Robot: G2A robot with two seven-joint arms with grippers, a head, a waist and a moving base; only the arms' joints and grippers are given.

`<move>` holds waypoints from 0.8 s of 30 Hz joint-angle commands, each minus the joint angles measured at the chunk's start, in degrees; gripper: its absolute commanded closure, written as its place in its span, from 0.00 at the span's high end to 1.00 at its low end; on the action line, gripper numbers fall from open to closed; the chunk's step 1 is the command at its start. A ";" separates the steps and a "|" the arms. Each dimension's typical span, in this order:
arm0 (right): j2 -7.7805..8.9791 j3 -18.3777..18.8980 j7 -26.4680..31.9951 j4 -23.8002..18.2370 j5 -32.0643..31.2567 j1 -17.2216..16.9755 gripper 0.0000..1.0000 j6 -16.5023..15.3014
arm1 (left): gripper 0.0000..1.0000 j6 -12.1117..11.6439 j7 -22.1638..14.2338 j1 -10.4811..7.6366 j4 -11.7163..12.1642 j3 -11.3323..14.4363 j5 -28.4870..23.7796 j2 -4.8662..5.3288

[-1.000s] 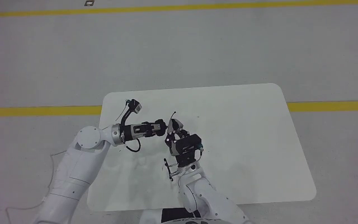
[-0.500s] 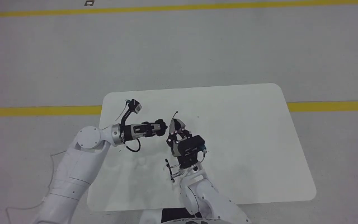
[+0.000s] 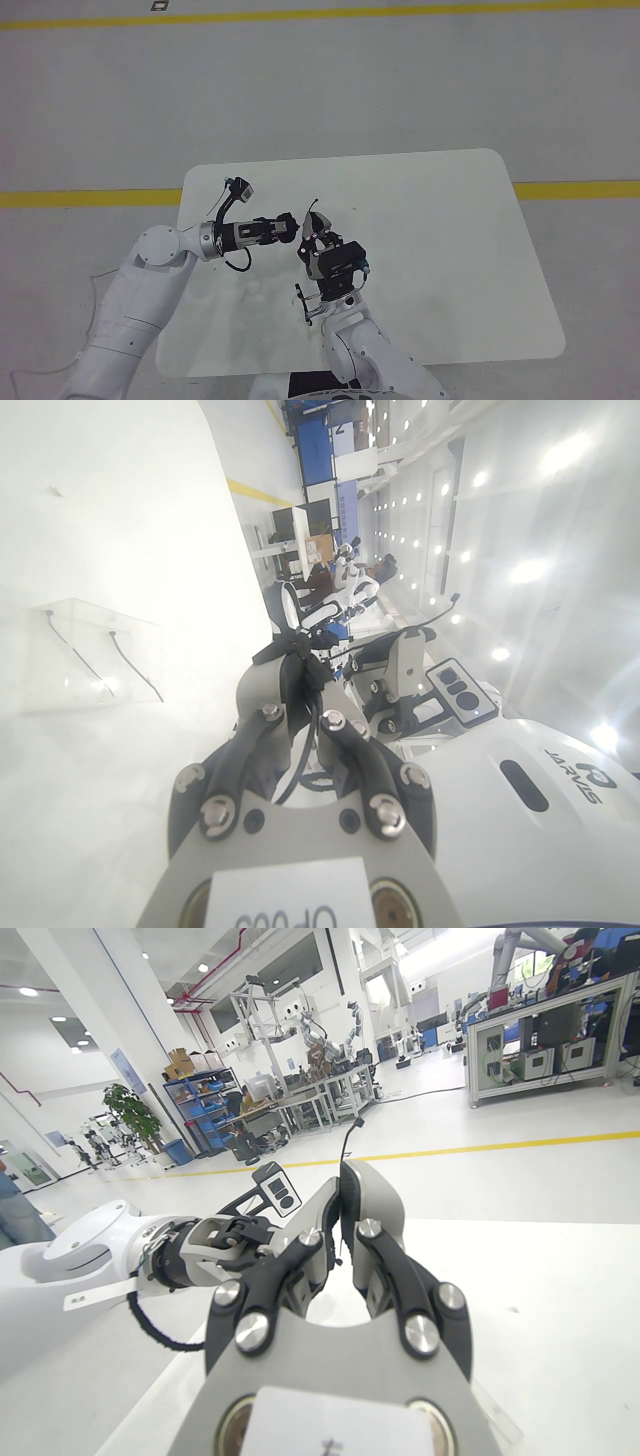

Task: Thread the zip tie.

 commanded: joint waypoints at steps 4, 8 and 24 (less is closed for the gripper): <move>0.00 0.00 0.00 0.00 0.00 0.00 0.00 0.00 | 0.00 0.00 0.00 0.00 0.00 0.00 0.00 0.00; 0.00 0.00 0.00 0.00 0.00 0.00 0.00 0.00 | 0.00 0.00 0.00 0.00 0.00 0.00 0.00 0.00; 1.32 -0.49 -1.15 -0.40 -1.45 -0.73 0.00 -0.05 | 0.00 0.00 0.00 0.00 0.00 0.00 0.00 0.00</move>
